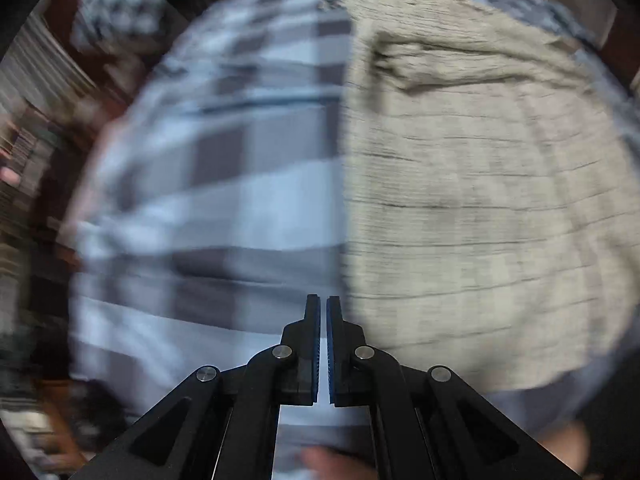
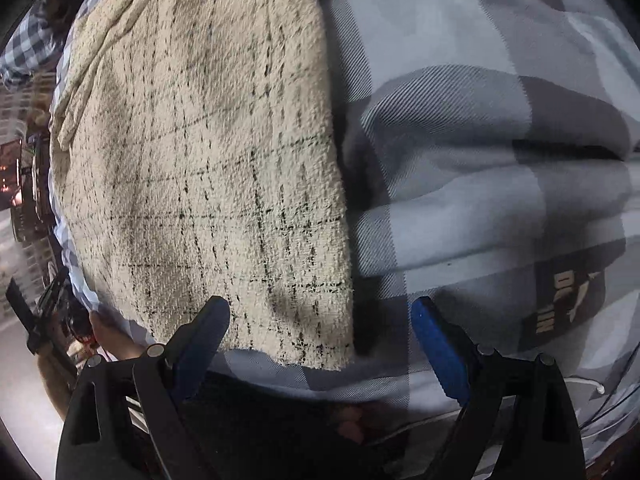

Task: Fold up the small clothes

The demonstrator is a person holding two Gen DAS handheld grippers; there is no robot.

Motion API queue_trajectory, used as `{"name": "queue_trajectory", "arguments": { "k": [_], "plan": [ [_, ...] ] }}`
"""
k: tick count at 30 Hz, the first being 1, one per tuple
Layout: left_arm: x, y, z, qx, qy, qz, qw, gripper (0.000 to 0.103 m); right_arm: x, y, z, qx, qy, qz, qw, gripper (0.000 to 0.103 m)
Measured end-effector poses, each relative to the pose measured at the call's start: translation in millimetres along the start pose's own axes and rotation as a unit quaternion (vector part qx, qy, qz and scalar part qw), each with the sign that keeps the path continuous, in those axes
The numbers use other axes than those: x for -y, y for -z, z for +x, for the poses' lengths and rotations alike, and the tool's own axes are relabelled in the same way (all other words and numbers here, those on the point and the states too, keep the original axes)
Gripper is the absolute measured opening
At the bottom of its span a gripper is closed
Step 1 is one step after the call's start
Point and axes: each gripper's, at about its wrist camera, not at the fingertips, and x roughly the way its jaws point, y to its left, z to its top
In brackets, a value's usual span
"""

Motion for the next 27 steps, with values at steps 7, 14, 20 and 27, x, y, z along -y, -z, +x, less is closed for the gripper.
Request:
{"name": "queue_trajectory", "arguments": {
  "k": [7,14,20,27],
  "plan": [
    [-8.9,4.4,-13.5,0.027,-0.044,0.006,0.9986,0.001,10.8,7.6,-20.5,0.028,0.038,0.005,0.999,0.090],
    [-11.1,0.2,-10.6,0.029,-0.019,0.023,0.9991,0.001,3.7,19.0,-35.7,0.075,0.053,0.011,0.996,0.090],
    [0.3,4.0,2.1,-0.018,0.020,0.051,0.9983,0.001,-1.1,33.5,-43.0,0.068,0.007,0.011,0.998,0.090],
    [11.0,5.1,2.2,-0.037,0.204,0.043,0.9774,0.001,-21.4,42.2,-44.6,0.101,-0.012,0.005,0.995,0.090]
  ]
}}
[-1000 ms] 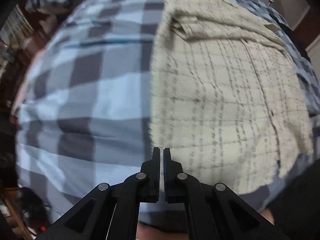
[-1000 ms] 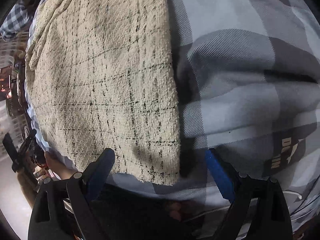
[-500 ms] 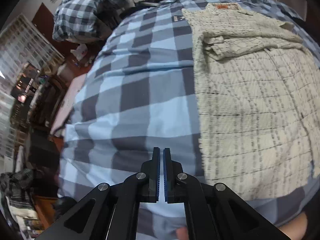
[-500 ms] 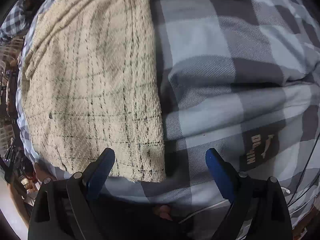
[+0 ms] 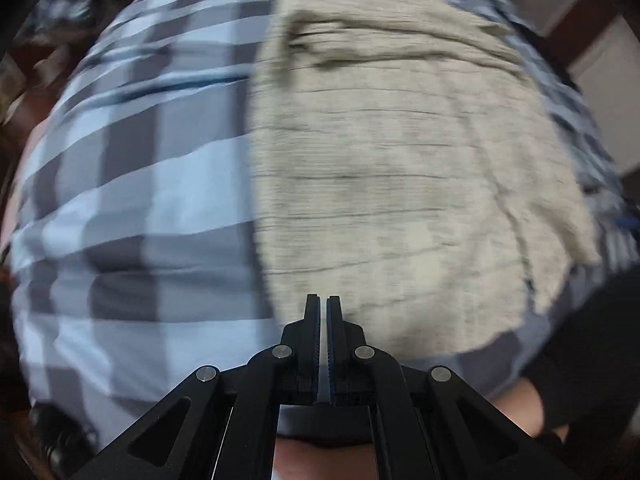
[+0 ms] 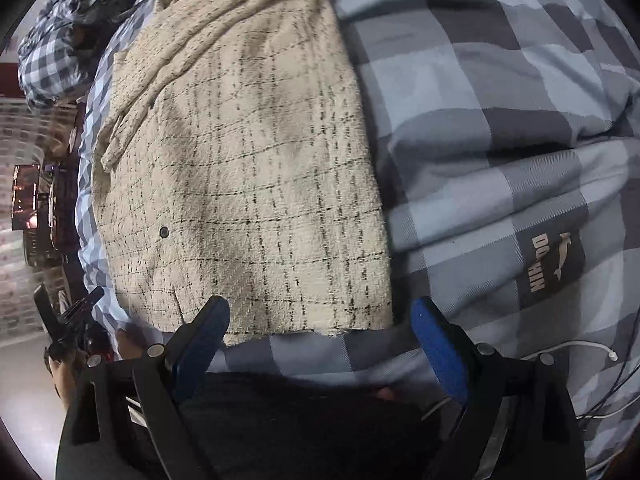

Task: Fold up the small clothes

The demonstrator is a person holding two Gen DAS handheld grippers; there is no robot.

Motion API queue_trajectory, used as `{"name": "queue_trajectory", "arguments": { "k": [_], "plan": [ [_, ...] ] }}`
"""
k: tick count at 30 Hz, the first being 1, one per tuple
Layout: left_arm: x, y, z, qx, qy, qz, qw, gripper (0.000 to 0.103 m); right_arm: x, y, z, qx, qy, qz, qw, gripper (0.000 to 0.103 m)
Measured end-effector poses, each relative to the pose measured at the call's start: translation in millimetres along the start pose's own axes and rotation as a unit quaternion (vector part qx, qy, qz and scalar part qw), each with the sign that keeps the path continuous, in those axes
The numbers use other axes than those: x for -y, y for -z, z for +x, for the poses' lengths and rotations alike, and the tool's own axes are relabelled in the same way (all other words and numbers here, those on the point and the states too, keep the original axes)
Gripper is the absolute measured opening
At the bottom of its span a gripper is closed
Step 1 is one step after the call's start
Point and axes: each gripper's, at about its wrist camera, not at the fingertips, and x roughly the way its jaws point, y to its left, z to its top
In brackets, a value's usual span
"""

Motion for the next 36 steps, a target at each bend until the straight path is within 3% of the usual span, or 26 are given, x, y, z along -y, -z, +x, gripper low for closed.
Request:
{"name": "queue_trajectory", "arguments": {
  "k": [3,4,7,9,11,14,15,20,24,26,28,29,30,32,33,34,36],
  "plan": [
    [14.4,1.2,-0.2,0.006,0.055,0.030,0.9980,0.001,-4.7,-1.4,3.2,0.017,0.005,0.002,1.000,0.090],
    [19.9,1.7,1.5,0.001,0.051,0.043,0.9977,0.001,-2.2,-2.4,-0.3,0.019,0.002,0.007,1.000,0.090],
    [33.2,5.1,12.1,-0.034,-0.007,0.077,0.9964,0.001,8.4,-2.7,-4.1,0.025,-0.020,0.035,0.999,0.090],
    [43.4,9.8,18.2,-0.062,-0.045,0.107,0.9912,0.001,16.1,-3.2,-6.4,0.029,-0.039,0.052,0.997,0.090],
    [48.3,9.1,14.1,-0.076,-0.031,0.117,0.9897,0.001,22.8,-0.4,-12.6,0.030,-0.049,0.060,0.997,0.090],
    [57.7,5.7,-8.2,-0.045,0.052,0.122,0.9902,0.001,22.6,0.3,-13.1,0.035,-0.056,0.064,0.996,0.090],
    [59.5,4.4,-13.7,-0.037,0.063,0.124,0.9896,0.001,21.9,0.0,-13.2,0.036,-0.056,0.064,0.996,0.090],
    [70.4,-4.0,-38.7,0.002,0.054,0.145,0.9879,0.001,18.7,-2.7,-10.3,0.029,-0.053,0.054,0.997,0.090],
    [81.1,7.7,-41.0,-0.035,0.010,0.208,0.9774,0.001,22.6,-3.0,-12.7,0.031,-0.062,0.054,0.996,0.090],
    [85.8,15.0,-45.6,-0.034,0.024,0.221,0.9744,0.002,24.4,-2.5,-13.4,0.034,-0.069,0.057,0.995,0.090],
    [82.1,14.3,-54.8,-0.006,0.064,0.200,0.9777,0.012,25.3,-1.8,-14.2,0.036,-0.074,0.059,0.995,0.090],
    [79.5,11.8,-58.3,0.005,0.081,0.191,0.9783,0.051,25.4,-1.8,-14.4,0.036,-0.077,0.058,0.995,0.090],
    [76.3,10.2,-63.9,0.024,0.095,0.186,0.9776,0.101,25.5,-1.6,-14.7,0.037,-0.078,0.058,0.995,0.090],
    [69.8,7.4,-79.8,0.097,0.117,0.188,0.9702,0.103,24.9,-1.0,-15.4,0.039,-0.079,0.056,0.995,0.090],
    [67.1,4.9,-83.0,0.116,0.114,0.177,0.9707,0.103,24.3,-0.7,-15.8,0.039,-0.079,0.054,0.995,0.090],
    [59.3,0.2,-87.9,0.136,0.101,0.148,0.9744,0.103,23.6,-0.6,-15.7,0.039,-0.079,0.053,0.995,0.090],
    [43.8,-8.1,-87.4,0.140,0.099,0.093,0.9809,0.103,22.5,-1.1,-15.1,0.037,-0.080,0.050,0.995,0.090]
  ]
}}
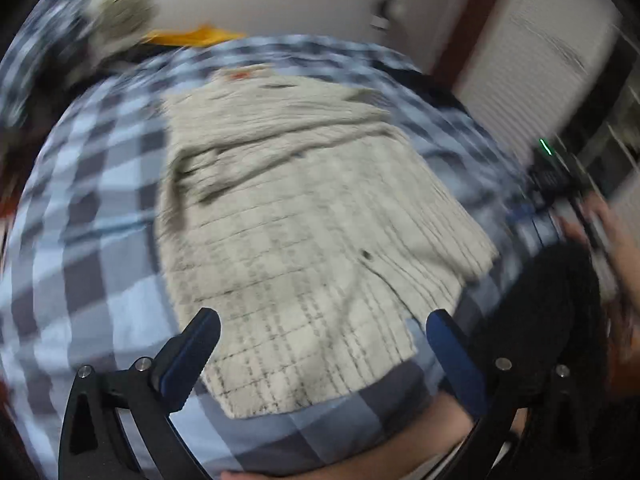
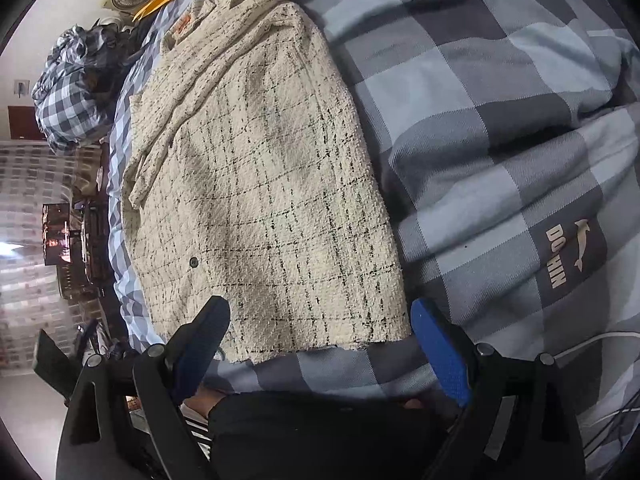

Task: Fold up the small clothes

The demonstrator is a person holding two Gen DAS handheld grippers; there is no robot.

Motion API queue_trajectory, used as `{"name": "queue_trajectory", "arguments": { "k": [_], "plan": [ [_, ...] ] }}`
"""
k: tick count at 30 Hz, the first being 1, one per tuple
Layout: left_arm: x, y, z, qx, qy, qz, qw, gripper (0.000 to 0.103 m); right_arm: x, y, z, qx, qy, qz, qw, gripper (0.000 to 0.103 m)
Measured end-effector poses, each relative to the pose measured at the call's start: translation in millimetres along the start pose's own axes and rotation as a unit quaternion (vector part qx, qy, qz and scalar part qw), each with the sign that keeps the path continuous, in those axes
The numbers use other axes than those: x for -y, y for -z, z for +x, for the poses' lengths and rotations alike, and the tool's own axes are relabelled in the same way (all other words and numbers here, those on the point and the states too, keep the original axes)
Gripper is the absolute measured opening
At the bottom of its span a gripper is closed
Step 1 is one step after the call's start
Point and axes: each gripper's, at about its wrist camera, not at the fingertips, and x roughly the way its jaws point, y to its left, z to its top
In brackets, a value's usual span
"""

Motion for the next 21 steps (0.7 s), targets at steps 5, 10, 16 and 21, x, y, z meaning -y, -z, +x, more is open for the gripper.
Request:
{"name": "queue_trajectory", "arguments": {
  "k": [5,10,16,21],
  "plan": [
    [-38.4,18.1,43.9,-0.088,0.020,-0.120,0.9886,0.103,0.6,-1.5,1.6,-0.004,-0.003,-0.001,1.000,0.090],
    [-46.4,40.3,77.0,-0.121,0.064,-0.185,0.9731,0.103,1.5,-2.3,2.6,-0.005,-0.004,-0.001,1.000,0.090],
    [-37.1,30.0,61.1,-0.130,-0.231,-0.144,0.9533,0.103,-0.6,-4.2,4.6,-0.012,-0.001,-0.005,1.000,0.090],
    [-59.1,35.8,80.1,-0.198,-0.345,-0.135,0.9077,0.103,-6.4,-5.0,7.7,-0.021,0.007,-0.019,1.000,0.090]
  ]
}}
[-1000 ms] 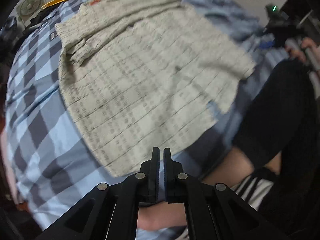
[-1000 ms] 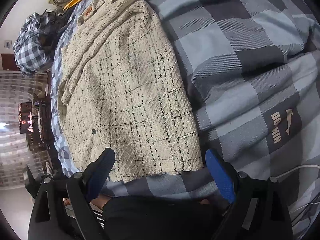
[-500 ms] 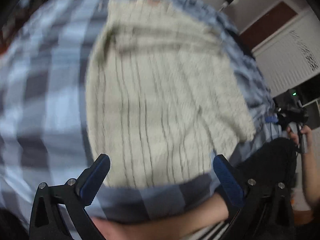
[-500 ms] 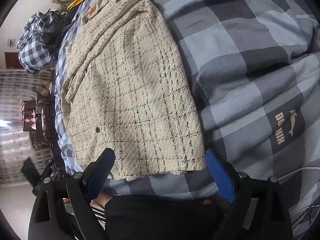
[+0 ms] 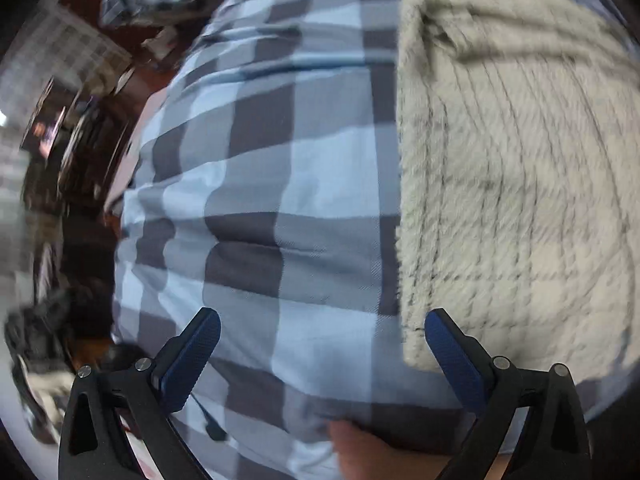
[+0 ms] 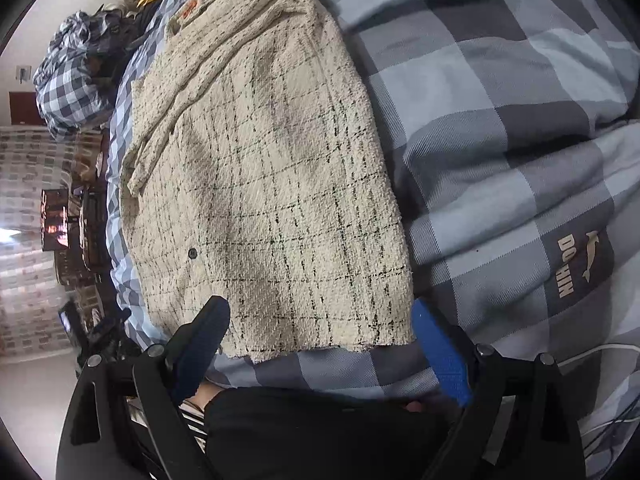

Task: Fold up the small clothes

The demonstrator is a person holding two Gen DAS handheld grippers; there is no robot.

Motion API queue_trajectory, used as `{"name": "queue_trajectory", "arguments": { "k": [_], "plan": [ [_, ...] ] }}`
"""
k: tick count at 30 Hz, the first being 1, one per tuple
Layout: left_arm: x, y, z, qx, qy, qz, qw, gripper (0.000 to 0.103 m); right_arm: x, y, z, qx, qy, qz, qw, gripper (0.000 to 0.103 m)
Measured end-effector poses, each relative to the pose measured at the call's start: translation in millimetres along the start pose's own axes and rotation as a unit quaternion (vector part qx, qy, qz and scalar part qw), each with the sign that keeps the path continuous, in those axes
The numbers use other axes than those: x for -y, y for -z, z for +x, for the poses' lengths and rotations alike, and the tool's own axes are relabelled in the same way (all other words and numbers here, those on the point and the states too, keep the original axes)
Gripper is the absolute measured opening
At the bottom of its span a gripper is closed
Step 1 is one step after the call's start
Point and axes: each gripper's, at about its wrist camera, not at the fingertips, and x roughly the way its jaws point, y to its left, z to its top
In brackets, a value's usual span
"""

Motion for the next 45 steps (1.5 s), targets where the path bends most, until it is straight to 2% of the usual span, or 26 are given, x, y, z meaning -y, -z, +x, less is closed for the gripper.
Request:
{"name": "queue_trajectory", "arguments": {
  "k": [2,3,5,7,8,11,14,17,19,20,22,24,25,26,27,28,29,32,33,34,35,36,38,40,41,45],
  "plan": [
    [14.0,4.4,8.8,-0.003,0.023,0.042,0.9988,0.103,1.2,-0.9,2.0,-0.007,0.002,0.001,1.000,0.090],
    [21.6,6.9,12.6,-0.008,0.049,0.056,0.9972,0.103,2.4,-1.7,3.3,-0.012,0.003,0.003,1.000,0.090],
    [29.1,9.4,13.0,-0.008,0.089,0.073,0.9933,0.102,5.8,-3.3,7.9,-0.026,0.013,0.011,1.000,0.090],
    [32.6,12.9,8.5,-0.002,0.102,0.082,0.9914,0.101,7.4,-4.8,14.5,-0.046,0.015,0.014,0.999,0.090],
    [34.1,13.1,6.0,0.001,0.123,0.082,0.9889,0.100,7.1,-6.0,19.5,-0.063,0.012,0.011,0.998,0.090],
    [35.9,11.9,8.7,-0.030,0.191,0.065,0.9790,0.098,9.5,-12.8,29.9,-0.098,0.012,0.001,0.995,0.090],
    [27.2,11.5,28.4,-0.077,0.268,0.020,0.9602,0.086,13.2,-22.5,35.5,-0.105,0.051,-0.027,0.993,0.090],
    [15.9,11.3,47.6,-0.099,0.298,-0.014,0.9494,0.085,16.2,-22.1,55.4,-0.160,0.040,-0.042,0.985,0.088],
    [10.9,12.2,57.1,-0.108,0.316,-0.028,0.9421,0.085,13.5,-17.6,68.7,-0.196,0.045,-0.061,0.978,0.077],
    [9.2,11.8,60.7,-0.108,0.320,-0.030,0.9408,0.084,12.2,-15.9,73.1,-0.204,0.054,-0.069,0.975,0.077],
    [11.0,11.9,63.6,-0.110,0.321,-0.024,0.9403,0.070,10.6,-16.0,78.6,-0.211,0.053,-0.076,0.973,0.077],
    [11.8,9.6,67.0,-0.110,0.313,-0.011,0.9433,0.043,9.2,-16.6,85.2,-0.221,0.050,-0.078,0.971,0.077],
    [13.3,10.4,65.5,-0.108,0.307,-0.005,0.9456,0.036,8.6,-16.2,89.3,-0.228,0.048,-0.076,0.969,0.074],
    [14.6,4.0,72.2,-0.107,0.306,-0.002,0.9460,0.024,8.5,-16.3,92.9,-0.232,0.042,-0.074,0.969,0.054],
    [16.2,3.3,68.3,-0.102,0.306,0.000,0.9465,0.019,9.7,-17.5,93.5,-0.230,0.040,-0.075,0.969,0.040],
    [17.6,2.8,63.6,-0.096,0.302,0.004,0.9484,0.016,8.5,-17.7,93.7,-0.225,0.036,-0.078,0.971,0.012],
    [31.4,-2.0,52.8,-0.090,0.301,0.007,0.9495,0.012,6.7,-17.5,91.6,-0.217,0.028,-0.080,0.973,0.005],
    [37.0,-8.6,24.1,-0.057,0.330,0.006,0.9423,0.010,-3.6,-16.9,70.7,-0.169,-0.005,-0.102,0.980,0.004],
    [34.2,-10.9,14.8,-0.045,0.355,-0.007,0.9337,0.010,-5.8,-17.7,61.0,-0.148,-0.027,-0.098,0.984,0.004],
    [28.3,-13.2,3.6,-0.027,0.395,-0.029,0.9180,0.009,-7.6,-17.6,49.0,-0.125,-0.070,-0.083,0.986,0.004],
    [22.5,-16.4,-7.1,-0.012,0.438,-0.050,0.8975,0.009,-9.6,-16.6,37.1,-0.102,-0.117,-0.067,0.986,0.004],
    [19.9,-18.5,-16.1,0.002,0.466,-0.063,0.8828,0.009,-13.7,-15.1,26.4,-0.082,-0.153,-0.062,0.983,0.003],
    [9.6,-30.8,-40.2,0.045,0.519,-0.089,0.8490,0.009,-22.6,-13.4,4.7,-0.039,-0.192,-0.059,0.979,0.003],
    [3.0,-38.3,-58.9,0.074,0.544,-0.104,0.8292,0.009,-30.8,-11.8,-17.2,0.009,-0.223,-0.056,0.973,0.003],
    [-1.2,-39.7,-67.0,0.084,0.552,-0.110,0.8223,0.008,-33.9,-8.9,-26.7,0.033,-0.237,-0.051,0.970,0.003],
    [-15.8,-38.7,-104.0,0.128,0.574,-0.129,0.7984,0.008,-39.5,6.6,-72.3,0.110,-0.323,-0.040,0.939,0.003]
  ]
}}
